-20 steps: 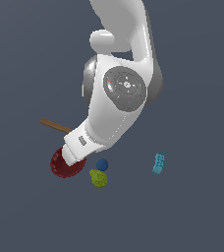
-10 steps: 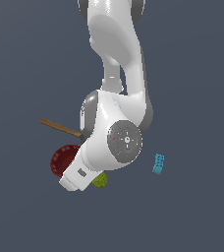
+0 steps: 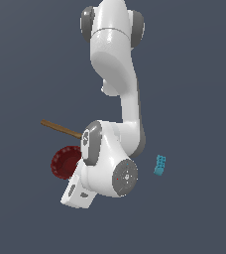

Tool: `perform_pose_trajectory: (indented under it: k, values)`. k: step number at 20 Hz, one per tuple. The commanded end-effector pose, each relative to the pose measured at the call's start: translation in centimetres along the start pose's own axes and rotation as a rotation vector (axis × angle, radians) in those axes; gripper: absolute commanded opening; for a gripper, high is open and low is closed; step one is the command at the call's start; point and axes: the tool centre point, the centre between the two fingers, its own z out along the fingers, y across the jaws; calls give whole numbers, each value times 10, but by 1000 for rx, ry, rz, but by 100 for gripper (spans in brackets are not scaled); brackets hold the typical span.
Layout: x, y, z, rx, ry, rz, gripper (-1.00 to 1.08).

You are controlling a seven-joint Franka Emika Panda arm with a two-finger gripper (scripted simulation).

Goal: Pick up a designated object from a clutter of objects.

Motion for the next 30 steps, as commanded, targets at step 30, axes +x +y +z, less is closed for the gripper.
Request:
perform_pose_trajectory:
  k: [30]
  values:
    - [3,30,91,46,-249,-362,28]
